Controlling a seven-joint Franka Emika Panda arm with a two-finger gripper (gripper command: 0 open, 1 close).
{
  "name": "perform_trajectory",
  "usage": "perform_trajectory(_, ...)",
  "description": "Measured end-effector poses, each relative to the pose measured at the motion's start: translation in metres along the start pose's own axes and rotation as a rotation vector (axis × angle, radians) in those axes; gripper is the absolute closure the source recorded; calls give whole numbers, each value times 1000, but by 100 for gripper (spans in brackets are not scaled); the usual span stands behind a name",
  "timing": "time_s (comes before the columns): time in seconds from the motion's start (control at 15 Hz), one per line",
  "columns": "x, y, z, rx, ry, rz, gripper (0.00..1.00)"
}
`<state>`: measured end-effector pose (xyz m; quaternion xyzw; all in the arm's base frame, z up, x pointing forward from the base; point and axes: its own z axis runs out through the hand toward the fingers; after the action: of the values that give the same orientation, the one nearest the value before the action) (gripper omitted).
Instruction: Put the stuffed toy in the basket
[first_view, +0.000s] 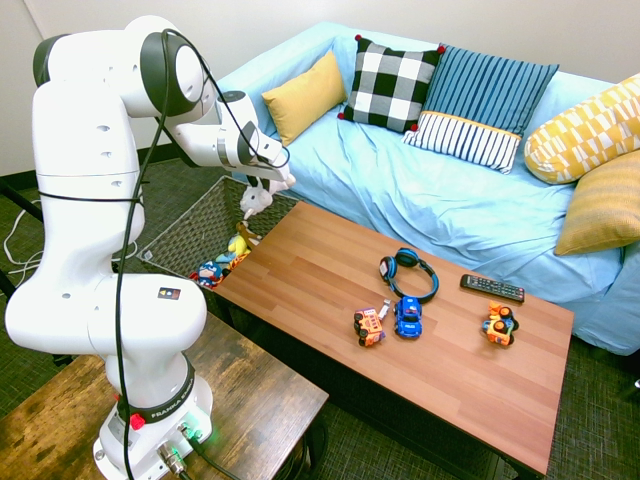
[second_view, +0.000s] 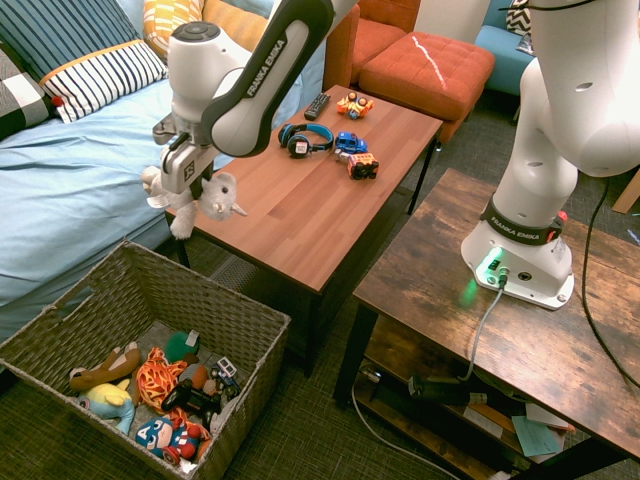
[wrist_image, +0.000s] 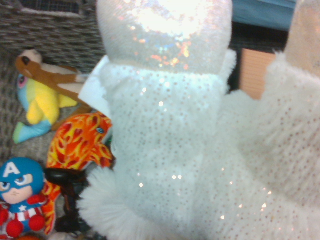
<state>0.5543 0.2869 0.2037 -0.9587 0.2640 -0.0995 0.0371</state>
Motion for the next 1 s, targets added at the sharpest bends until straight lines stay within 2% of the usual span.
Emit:
perform_trajectory(0.27,-57,-59,32,-6,-32,-45,100)
perform_trajectory(0.53,-98,-85,72,-28,-34,-93,100)
perform_trajectory(0.6,-100,-87,81,-36,-36,-97,0)
perform_trajectory(1.0,-92,-91,89,-62,-38,-90,0)
